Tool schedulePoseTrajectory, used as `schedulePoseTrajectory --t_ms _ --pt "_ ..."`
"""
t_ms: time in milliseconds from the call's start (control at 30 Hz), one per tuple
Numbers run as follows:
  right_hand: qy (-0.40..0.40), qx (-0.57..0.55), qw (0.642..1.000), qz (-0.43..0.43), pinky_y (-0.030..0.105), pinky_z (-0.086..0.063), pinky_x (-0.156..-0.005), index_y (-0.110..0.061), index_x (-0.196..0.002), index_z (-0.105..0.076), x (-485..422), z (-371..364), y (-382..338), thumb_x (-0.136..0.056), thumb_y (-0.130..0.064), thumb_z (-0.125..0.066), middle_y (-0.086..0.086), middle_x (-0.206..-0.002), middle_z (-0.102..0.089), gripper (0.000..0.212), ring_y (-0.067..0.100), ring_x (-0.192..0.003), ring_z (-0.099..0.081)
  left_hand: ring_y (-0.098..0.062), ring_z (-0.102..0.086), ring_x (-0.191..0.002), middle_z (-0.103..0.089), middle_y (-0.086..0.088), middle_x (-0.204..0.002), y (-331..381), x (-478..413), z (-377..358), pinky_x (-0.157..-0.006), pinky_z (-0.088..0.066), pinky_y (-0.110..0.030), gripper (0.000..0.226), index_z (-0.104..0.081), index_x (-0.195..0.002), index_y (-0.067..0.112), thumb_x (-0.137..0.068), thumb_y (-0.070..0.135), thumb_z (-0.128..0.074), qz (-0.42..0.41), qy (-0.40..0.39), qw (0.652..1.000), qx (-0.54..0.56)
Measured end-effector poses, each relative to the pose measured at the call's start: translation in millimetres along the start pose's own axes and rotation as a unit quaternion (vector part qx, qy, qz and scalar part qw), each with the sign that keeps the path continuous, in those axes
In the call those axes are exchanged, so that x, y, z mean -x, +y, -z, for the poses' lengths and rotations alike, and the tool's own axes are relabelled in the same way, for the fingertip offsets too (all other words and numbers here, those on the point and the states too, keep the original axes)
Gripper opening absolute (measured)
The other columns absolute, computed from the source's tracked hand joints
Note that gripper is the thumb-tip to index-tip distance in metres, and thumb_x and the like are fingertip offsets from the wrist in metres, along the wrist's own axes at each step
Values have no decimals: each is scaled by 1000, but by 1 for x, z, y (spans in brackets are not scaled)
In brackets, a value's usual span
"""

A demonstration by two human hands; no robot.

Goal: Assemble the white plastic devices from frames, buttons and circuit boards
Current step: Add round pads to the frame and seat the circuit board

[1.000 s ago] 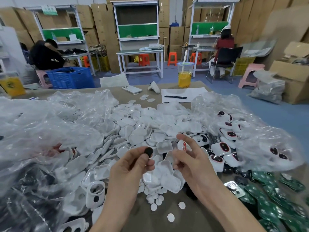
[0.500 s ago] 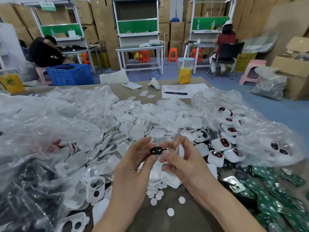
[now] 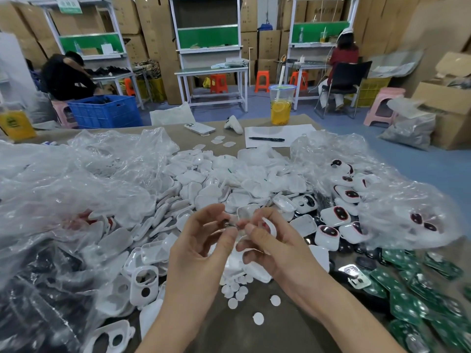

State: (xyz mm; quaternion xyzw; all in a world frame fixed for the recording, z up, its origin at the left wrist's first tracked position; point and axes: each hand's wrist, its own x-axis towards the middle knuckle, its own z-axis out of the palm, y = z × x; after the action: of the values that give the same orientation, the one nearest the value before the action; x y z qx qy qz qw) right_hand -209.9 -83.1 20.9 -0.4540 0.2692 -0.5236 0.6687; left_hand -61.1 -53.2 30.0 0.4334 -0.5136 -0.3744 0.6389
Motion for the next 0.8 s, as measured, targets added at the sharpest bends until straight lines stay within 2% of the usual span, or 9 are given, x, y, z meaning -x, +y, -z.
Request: schedulePoseTrajectory --t_ms 33,133,233,333,400,433,500,633,800 --pt "4 -12 1000 -7 26 -52 -61 -22 -93 -70 0 -1 -1 -89 -24 -70 8 -99 -73 4 22 -74 -67 -13 -72 -102 -74 7 -106 0 -1 1 -82 -53 -15 35 -68 -104 44 -88 13 -73 1 8 1000 16" --pt "39 33 999 -13 24 -48 -52 -17 -102 -76 0 0 -6 -90 -41 -67 6 -86 -70 29 18 -66 -64 -17 -72 -98 -72 6 -106 1 -4 3 -80 -54 -15 36 -67 -112 44 -85 22 -74 5 29 999 46" --pt "59 83 995 -12 23 -42 -42 -21 -102 -76 0 4 -8 -81 -44 -69 7 -79 -71 32 17 -54 -60 -14 -71 -99 -74 4 -104 1 -4 4 -81 -53 -15 36 -66 -114 42 -90 15 -71 4 22 999 39" --pt "67 94 993 -6 22 -40 -39 -27 -105 -70 0 7 -4 -81 -41 -72 9 -77 -70 28 20 -51 -59 -9 -71 -99 -76 4 -104 2 -1 3 -82 -51 -12 27 -70 -106 39 -92 16 -69 8 4 1000 9" --pt "73 91 993 -5 23 -43 -42 -26 -104 -71 -1 8 -1 -91 -29 -69 7 -79 -71 13 19 -55 -61 -8 -72 -95 -77 5 -102 3 -1 2 -79 -51 -11 20 -72 -102 37 -89 22 -71 22 -3 1000 2" --pt "75 92 993 -8 23 -44 -44 -28 -103 -72 -2 8 1 -96 -19 -66 6 -81 -71 13 19 -59 -62 -8 -72 -91 -78 6 -99 3 -2 3 -76 -52 -12 18 -73 -100 38 -86 27 -71 30 -6 1000 0" --pt "71 104 992 -16 23 -47 -50 -31 -108 -71 -2 9 2 -96 -5 -59 4 -86 -70 32 18 -66 -66 -7 -70 -80 -76 8 -92 3 -2 4 -72 -53 -13 19 -75 -98 43 -83 34 -69 42 -13 999 -16" --pt "73 127 989 -7 24 -53 -57 -34 -117 -68 -1 8 -2 -94 -6 -64 6 -95 -72 37 24 -77 -74 -1 -66 -79 -73 14 -96 0 -2 5 -73 -47 -7 37 -74 -102 50 -97 15 -63 34 -38 996 -66" --pt "87 174 981 9 25 -56 -55 -40 -100 -68 -1 -1 0 -90 -7 -70 1 -88 -75 35 26 -74 -76 -4 -71 -92 -76 9 -95 0 -2 0 -75 -49 -8 30 -75 -89 37 -89 7 -71 28 -17 998 -54"
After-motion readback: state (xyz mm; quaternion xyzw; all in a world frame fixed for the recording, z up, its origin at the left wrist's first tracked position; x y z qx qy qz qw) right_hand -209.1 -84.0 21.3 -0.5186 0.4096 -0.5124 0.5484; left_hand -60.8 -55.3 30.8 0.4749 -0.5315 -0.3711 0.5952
